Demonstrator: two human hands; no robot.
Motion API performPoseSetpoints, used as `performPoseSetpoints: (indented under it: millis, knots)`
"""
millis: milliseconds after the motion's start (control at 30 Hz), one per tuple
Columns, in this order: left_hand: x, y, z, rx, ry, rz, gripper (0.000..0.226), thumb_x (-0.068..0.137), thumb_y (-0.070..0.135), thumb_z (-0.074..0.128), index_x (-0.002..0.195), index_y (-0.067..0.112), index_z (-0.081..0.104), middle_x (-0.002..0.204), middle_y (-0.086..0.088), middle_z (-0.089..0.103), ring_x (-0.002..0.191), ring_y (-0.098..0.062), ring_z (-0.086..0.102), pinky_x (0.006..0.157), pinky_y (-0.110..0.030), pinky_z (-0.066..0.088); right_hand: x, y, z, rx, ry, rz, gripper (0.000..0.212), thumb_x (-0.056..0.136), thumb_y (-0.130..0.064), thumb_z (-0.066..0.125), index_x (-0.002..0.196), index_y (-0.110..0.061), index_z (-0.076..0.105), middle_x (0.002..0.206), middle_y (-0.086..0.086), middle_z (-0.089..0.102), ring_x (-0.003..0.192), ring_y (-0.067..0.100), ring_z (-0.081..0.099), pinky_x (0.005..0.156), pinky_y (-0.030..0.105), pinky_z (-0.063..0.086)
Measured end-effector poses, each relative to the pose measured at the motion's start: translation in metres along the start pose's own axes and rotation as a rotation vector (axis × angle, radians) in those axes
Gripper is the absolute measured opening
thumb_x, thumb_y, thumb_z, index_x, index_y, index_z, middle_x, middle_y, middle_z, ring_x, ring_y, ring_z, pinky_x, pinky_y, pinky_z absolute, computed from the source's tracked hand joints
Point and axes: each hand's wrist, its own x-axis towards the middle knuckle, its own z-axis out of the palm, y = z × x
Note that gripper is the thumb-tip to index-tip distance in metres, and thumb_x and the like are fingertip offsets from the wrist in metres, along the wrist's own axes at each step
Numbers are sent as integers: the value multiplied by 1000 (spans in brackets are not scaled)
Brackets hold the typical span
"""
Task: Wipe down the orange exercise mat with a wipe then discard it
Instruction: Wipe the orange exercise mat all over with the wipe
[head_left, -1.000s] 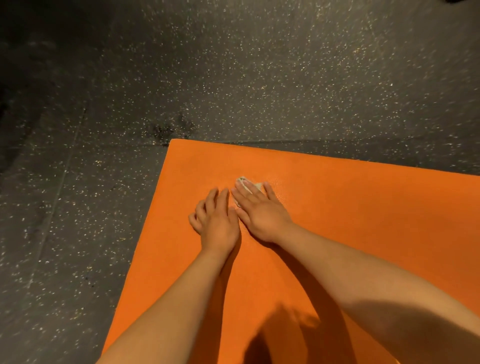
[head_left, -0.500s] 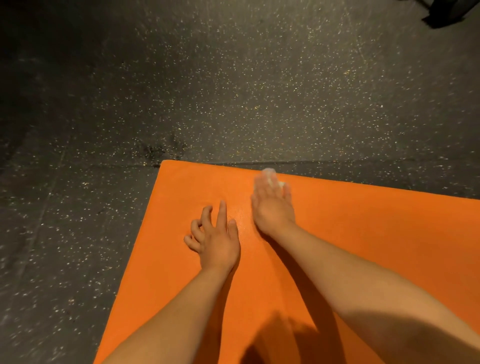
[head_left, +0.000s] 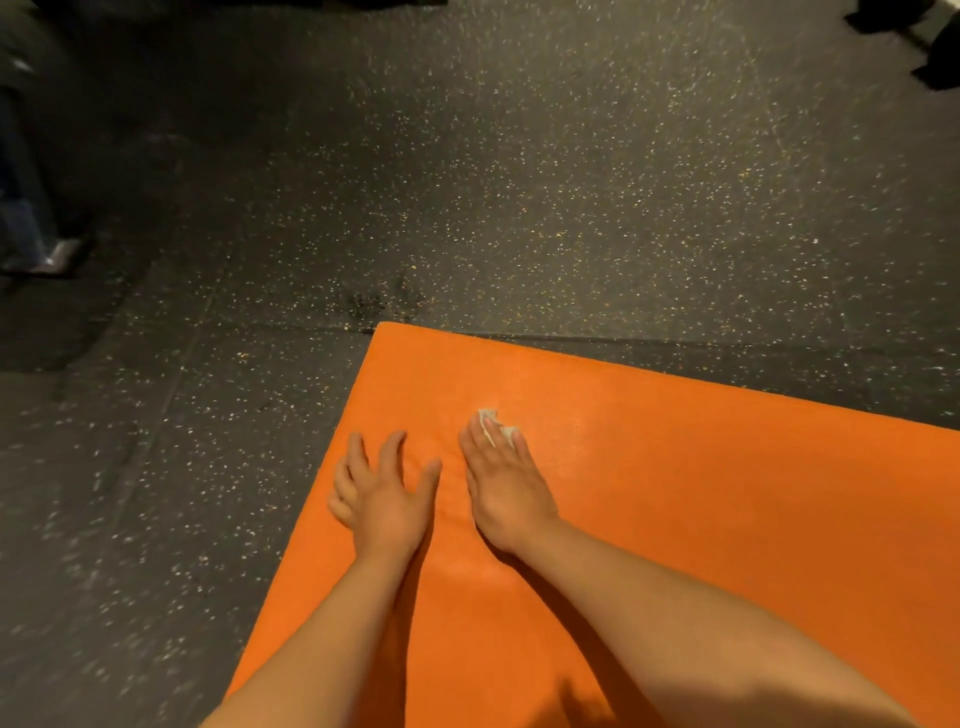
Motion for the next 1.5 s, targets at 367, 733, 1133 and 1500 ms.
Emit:
performPoseSetpoints:
  millis: [367, 733, 1133, 1500]
  knots:
    - [-12, -32, -61, 125, -65, -148, 59, 87, 61, 61, 141, 51, 41, 145, -13, 35, 132, -37, 35, 113, -50, 22, -35, -54, 5, 309, -26, 33, 56, 101, 0, 38, 156, -14, 38, 164, 5, 31, 154, 17, 19, 120, 20, 10]
    - [-99, 8, -151, -122, 109, 161, 58, 95, 17, 55, 140, 52, 40, 121, -5, 42, 104, -34, 55, 99, -50, 45, -63, -123, -95, 692, 211, 126, 42, 106, -13, 46, 147, -13, 52, 150, 5, 53, 140, 20, 46, 113, 26, 32]
    - [-216, 84, -275, -212, 10, 347, 41, 104, 36, 49, 135, 58, 32, 137, -2, 55, 115, -22, 59, 98, -42, 53, -174, -149, -234, 769, 418, 63, 24, 99, -17, 56, 122, -20, 64, 122, 3, 64, 109, 20, 60, 92, 31, 46]
    - [-299, 115, -339, -198, -87, 383, 72, 105, 22, 46, 149, 63, 6, 159, 2, 37, 116, -21, 62, 93, -34, 56, -242, -157, -310, 859, 487, 26, 12, 101, -23, 58, 112, -28, 58, 116, -1, 60, 98, 15, 59, 78, 30, 50]
